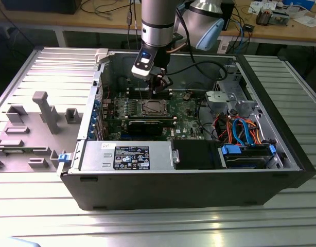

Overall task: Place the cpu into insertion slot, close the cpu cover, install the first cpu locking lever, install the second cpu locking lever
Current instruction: 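Install the first cpu locking lever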

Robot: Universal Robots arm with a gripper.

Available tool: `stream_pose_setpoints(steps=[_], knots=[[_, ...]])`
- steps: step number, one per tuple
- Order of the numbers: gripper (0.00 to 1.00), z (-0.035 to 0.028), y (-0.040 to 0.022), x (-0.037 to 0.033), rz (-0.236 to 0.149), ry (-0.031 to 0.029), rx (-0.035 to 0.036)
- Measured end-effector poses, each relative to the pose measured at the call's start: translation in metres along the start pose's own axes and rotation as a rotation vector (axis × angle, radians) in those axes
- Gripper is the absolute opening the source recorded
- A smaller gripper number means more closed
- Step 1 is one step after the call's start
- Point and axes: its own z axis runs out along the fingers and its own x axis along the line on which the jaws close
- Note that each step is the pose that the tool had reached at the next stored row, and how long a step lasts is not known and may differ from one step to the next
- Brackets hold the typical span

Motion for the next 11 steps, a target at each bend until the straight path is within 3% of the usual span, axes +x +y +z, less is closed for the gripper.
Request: stream_pose_setpoints(steps=[11], knots=[[0.11, 0.0000, 0.0000, 0.0000, -0.062, -0.0007, -0.0011]])
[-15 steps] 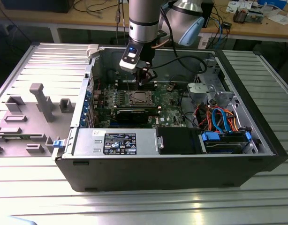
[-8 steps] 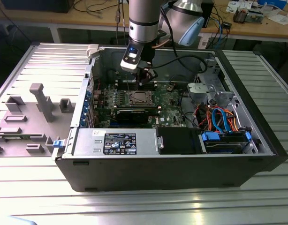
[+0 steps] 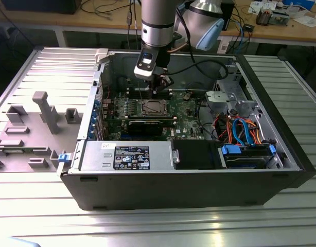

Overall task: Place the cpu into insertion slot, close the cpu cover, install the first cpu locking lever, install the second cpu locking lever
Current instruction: 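Install the first cpu locking lever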

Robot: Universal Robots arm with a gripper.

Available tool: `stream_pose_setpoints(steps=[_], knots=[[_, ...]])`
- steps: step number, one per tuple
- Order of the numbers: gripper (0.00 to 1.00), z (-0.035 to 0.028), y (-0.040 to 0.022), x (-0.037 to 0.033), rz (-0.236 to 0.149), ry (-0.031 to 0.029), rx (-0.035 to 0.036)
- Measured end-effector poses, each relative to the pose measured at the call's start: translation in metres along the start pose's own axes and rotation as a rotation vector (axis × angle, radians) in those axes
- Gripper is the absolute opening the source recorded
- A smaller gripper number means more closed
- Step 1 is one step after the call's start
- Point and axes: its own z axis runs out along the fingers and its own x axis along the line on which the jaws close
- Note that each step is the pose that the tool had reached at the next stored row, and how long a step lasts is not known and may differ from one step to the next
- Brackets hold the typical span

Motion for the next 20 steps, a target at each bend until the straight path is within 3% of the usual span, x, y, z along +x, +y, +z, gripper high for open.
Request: stream_pose_setpoints(steps=[20], knots=[[0.11, 0.0000, 0.0000, 0.0000, -0.092, -0.0010, -0.0017]])
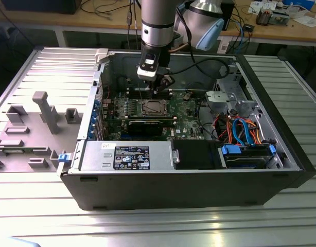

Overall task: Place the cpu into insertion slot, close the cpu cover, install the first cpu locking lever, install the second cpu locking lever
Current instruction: 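Install the first cpu locking lever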

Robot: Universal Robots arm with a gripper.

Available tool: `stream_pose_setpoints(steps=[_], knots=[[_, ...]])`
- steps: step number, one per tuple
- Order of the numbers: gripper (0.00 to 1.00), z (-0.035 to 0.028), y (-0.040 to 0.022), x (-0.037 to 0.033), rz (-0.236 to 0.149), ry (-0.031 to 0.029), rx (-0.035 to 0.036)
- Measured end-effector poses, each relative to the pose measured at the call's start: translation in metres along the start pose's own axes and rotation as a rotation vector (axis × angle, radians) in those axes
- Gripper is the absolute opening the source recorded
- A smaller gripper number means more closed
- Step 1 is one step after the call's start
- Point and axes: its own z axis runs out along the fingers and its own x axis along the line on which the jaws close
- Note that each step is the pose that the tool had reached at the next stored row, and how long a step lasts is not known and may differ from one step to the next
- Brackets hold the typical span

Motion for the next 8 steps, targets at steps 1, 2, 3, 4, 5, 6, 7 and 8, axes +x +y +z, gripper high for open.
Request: stream_pose_setpoints(steps=[1, 2, 3, 4, 5, 6, 7, 8], knots=[[0.11, 0.0000, 0.0000, 0.0000, -0.006, 0.0000, -0.0001], [0.11, 0.0000, 0.0000, 0.0000, -0.009, -0.0001, -0.0001], [0.11, 0.0000, 0.0000, 0.0000, -0.012, -0.0002, -0.0002], [0.11, 0.0000, 0.0000, 0.0000, -0.015, -0.0002, -0.0003], [0.11, 0.0000, 0.0000, 0.0000, -0.017, -0.0002, -0.0003], [0.11, 0.0000, 0.0000, 0.0000, -0.023, -0.0003, -0.0004], [0.11, 0.0000, 0.0000, 0.0000, -0.027, -0.0003, -0.0005], [0.11, 0.0000, 0.0000, 0.0000, -0.030, -0.0004, -0.0006]])
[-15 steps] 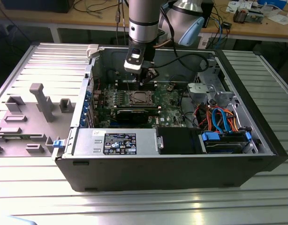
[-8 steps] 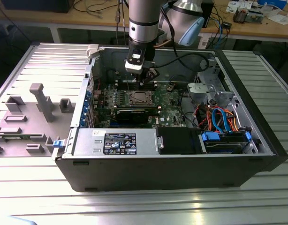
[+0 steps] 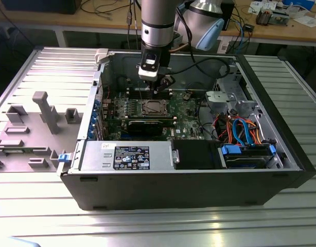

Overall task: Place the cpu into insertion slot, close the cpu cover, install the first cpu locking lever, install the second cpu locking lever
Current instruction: 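Install the first cpu locking lever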

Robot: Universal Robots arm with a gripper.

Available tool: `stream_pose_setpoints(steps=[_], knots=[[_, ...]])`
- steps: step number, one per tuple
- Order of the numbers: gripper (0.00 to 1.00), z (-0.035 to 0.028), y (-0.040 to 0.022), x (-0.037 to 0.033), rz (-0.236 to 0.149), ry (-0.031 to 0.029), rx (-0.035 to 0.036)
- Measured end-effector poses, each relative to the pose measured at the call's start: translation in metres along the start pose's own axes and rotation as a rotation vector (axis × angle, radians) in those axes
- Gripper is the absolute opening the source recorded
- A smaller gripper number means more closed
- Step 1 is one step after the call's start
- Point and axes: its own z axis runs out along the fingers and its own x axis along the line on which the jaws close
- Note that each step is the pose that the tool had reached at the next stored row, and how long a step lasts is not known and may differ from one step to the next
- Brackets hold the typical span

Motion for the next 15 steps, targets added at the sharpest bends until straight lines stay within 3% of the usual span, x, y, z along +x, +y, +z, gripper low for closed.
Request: stream_pose_setpoints(steps=[15], knots=[[0.11, 0.0000, 0.0000, 0.0000, -0.044, -0.0005, -0.0008]])
